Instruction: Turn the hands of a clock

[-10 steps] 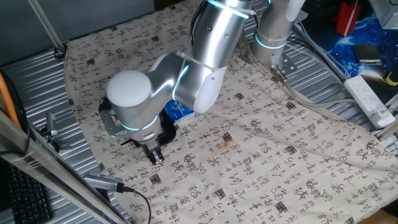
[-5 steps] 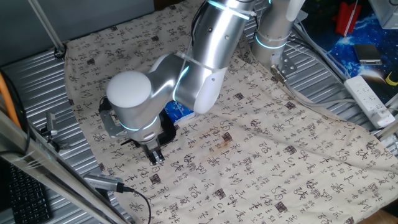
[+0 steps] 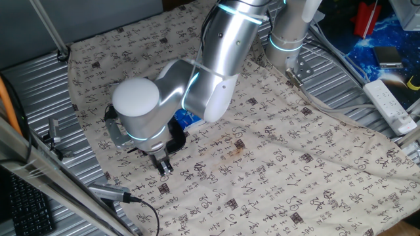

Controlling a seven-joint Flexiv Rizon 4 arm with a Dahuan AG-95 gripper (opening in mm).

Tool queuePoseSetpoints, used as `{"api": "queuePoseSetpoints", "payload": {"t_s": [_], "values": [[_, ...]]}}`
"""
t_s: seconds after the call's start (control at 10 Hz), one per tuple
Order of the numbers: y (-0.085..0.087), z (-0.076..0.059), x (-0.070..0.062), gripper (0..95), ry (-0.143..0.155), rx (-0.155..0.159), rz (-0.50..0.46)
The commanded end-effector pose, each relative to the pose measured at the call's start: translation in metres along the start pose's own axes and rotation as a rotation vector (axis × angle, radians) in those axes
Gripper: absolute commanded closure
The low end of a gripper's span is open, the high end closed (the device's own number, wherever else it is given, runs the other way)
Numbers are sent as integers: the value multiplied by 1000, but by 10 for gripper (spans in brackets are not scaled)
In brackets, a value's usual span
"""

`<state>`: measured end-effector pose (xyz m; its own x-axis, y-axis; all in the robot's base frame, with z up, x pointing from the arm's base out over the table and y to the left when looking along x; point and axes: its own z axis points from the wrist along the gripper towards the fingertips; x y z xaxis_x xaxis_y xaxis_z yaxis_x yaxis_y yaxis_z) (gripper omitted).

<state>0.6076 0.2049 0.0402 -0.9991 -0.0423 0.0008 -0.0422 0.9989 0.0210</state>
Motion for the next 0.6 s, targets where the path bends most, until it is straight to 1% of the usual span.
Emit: {"api": "queuePoseSetpoints", "payload": {"t_s": [0.1,0.6], "values": [[-1,2,-1,950,2,1,-1],[-2,7,-2,950,4,1,-4]]}}
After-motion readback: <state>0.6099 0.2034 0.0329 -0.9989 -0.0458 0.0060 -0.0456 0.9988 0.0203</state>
